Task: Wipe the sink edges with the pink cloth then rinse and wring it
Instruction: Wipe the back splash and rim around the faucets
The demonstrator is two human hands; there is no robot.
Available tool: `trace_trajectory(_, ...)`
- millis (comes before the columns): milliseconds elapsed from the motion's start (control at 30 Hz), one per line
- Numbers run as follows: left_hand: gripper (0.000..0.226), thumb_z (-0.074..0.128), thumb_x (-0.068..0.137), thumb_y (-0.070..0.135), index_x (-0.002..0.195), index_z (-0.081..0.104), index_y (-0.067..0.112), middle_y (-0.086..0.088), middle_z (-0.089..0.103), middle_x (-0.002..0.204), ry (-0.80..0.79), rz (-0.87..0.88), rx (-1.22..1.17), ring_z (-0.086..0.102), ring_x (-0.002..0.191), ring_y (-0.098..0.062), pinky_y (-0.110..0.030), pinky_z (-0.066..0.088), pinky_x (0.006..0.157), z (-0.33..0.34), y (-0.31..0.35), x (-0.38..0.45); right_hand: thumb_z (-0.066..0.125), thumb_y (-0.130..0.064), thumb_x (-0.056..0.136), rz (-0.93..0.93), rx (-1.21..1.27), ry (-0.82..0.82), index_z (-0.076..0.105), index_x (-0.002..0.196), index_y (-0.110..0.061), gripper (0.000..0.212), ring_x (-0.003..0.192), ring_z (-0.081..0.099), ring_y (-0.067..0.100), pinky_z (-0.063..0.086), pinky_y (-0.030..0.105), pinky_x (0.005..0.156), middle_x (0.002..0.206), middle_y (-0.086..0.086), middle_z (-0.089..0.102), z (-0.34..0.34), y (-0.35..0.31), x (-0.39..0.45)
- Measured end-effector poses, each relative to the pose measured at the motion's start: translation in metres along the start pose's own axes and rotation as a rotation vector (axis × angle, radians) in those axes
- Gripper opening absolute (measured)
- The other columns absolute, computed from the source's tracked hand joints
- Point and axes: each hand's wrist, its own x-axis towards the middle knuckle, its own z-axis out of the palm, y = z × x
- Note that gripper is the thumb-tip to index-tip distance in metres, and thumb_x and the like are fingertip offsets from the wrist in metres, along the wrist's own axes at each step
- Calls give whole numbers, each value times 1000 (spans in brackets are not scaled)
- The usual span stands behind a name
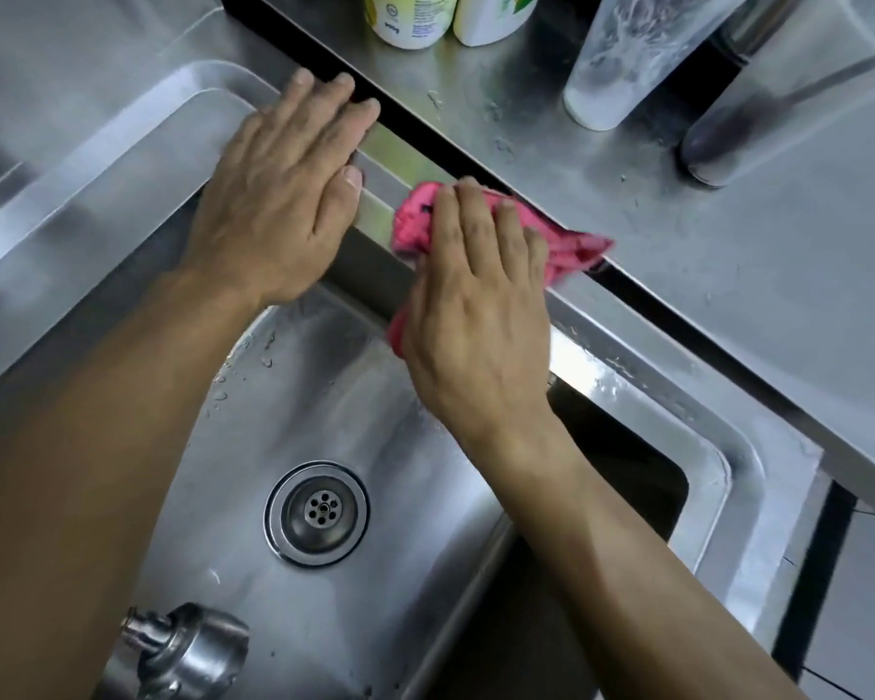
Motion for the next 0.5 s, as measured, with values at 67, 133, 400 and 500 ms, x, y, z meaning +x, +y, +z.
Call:
trace_trajectory(67, 55, 22, 110, 37, 164, 23, 24, -3, 20, 172, -2, 13, 1, 12, 160, -24, -50, 19, 126, -1, -1, -1, 28, -28, 109, -43, 8, -4, 24, 162, -9, 56, 156, 19, 36, 11, 50, 127, 170, 11, 22, -1, 5, -1)
trace_trajectory(133, 55, 21, 110, 38, 164, 21, 26, 0, 18, 173, -21, 5, -3, 10, 160, -23, -49, 16, 127, -1, 1, -2, 32, -27, 109, -60, 35, 1, 27, 162, -11, 56, 157, 20, 34, 12, 51, 127, 170, 8, 24, -5, 26, -23)
trace_trajectory(400, 61, 20, 108, 37, 165, 18, 16, -4, 12, 174, -59, 5, 13, 4, 161, -26, -48, 1, 129, -4, 36, -4, 32, -28, 108, -78, -49, -18, 22, 163, -10, 59, 158, 12, 37, 4, 50, 127, 171, 10, 17, -5, 32, -29)
trace_trajectory(500, 58, 18, 111, 35, 166, 17, 18, -1, 13, 173, -61, 75, 2, 5, 161, -22, -41, 1, 129, 3, 52, -14, 31, -30, 110, -98, -14, 5, 22, 163, -13, 57, 159, 5, 34, 0, 47, 128, 172, 7, 16, -2, 22, -19)
